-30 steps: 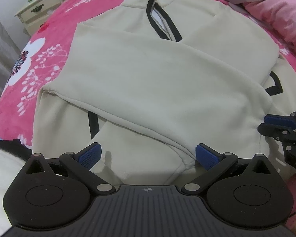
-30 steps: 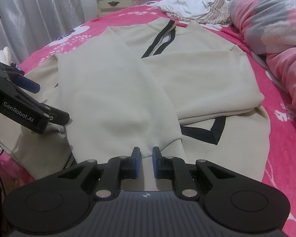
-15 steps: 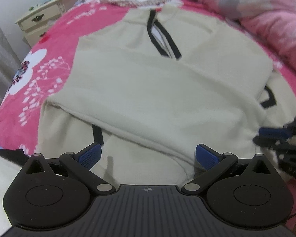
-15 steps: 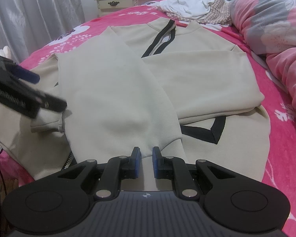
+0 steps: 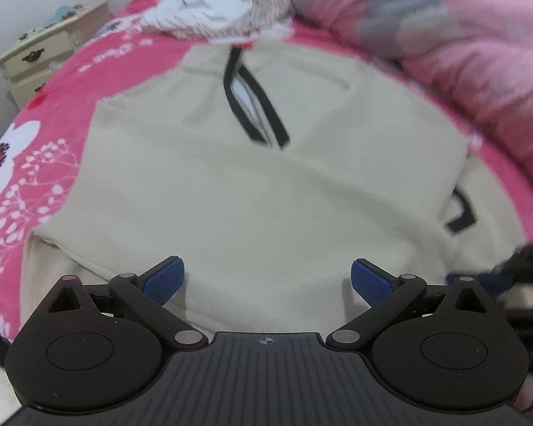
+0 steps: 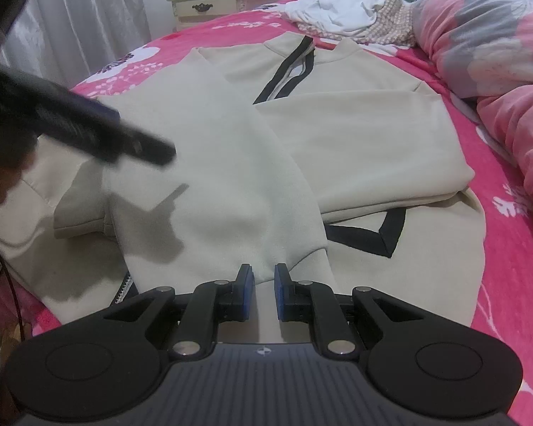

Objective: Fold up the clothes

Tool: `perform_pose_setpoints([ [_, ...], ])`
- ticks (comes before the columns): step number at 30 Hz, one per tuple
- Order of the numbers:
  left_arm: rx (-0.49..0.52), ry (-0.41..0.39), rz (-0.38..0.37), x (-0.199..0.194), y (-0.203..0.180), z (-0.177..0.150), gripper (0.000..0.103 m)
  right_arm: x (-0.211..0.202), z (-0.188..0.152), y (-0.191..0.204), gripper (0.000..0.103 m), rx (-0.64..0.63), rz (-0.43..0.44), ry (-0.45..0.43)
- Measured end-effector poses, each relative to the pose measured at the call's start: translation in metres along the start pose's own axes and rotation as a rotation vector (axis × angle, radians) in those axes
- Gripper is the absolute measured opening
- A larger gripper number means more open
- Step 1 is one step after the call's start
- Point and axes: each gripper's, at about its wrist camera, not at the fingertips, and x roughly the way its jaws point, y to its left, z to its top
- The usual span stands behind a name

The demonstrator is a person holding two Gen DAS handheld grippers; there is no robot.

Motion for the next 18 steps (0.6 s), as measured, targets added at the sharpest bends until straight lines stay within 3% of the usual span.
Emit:
perform_pose_setpoints([
  [3, -0.008, 0.059, 0.004, 0.0113, 0.0015, -0.0067, 0.098, 0.0003, -0.0005, -0.001, 0.014, 0.002, 0.002, -0.002],
  [18, -0.045, 0.048, -0.016, 0.0101, 0.0089, -0.0113, 0.097, 0.0005, -0.001, -0.0008, 0.014, 0.004, 0.002, -0.003],
])
